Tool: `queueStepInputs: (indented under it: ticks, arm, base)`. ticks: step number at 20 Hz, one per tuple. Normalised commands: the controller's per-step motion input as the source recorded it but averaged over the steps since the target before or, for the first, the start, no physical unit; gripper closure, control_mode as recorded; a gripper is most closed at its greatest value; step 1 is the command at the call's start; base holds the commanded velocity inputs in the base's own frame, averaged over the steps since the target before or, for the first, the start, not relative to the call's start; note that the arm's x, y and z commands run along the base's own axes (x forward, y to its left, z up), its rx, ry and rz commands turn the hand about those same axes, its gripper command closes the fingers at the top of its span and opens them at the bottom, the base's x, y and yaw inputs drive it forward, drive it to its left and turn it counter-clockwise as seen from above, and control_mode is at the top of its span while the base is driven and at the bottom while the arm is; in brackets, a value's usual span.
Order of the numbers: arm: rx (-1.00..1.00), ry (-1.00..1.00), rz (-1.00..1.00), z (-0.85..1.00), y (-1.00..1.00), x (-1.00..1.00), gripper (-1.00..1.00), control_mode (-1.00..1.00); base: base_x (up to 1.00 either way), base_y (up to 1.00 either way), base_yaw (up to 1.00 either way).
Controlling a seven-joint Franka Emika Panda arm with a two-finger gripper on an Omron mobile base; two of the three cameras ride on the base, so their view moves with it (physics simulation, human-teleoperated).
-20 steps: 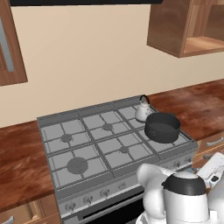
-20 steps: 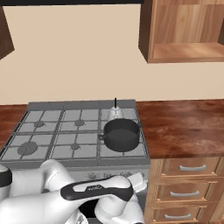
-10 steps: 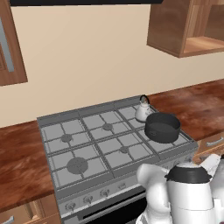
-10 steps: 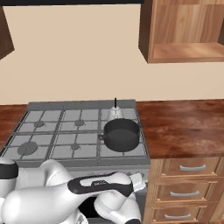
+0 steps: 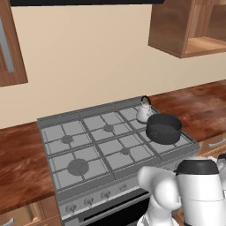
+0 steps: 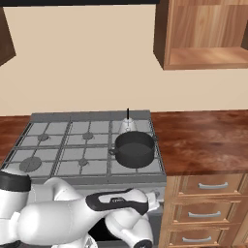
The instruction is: Pick the kettle from the cabinet and place it on a stove burner. Then pick the pot from the counter and place it on another stove burner. Finally, turn both burners on.
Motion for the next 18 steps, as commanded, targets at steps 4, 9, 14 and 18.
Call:
queueStepInputs:
  ticks: [4,9,14,18]
  arm:
    - [0.00,0.01,0.00,-0.17,0.00,0.01,-1.00,-1.00]
    - [0.00,0.00,0.00,-0.08,0.00,0.02,-1.00,-1.00]
    - [0.00,0.00,0.00,-0.08,0.00,0.00,-1.00,-1.00]
    - [0.00,0.00,-0.02,-0.06,0.00,0.06,-1.00,-1.00]
  base:
    - [0.00,0.00,0.00]
    - [0.00,0.00,0.00]
    - [0.00,0.00,0.00]
    - [0.00,0.00,0.00]
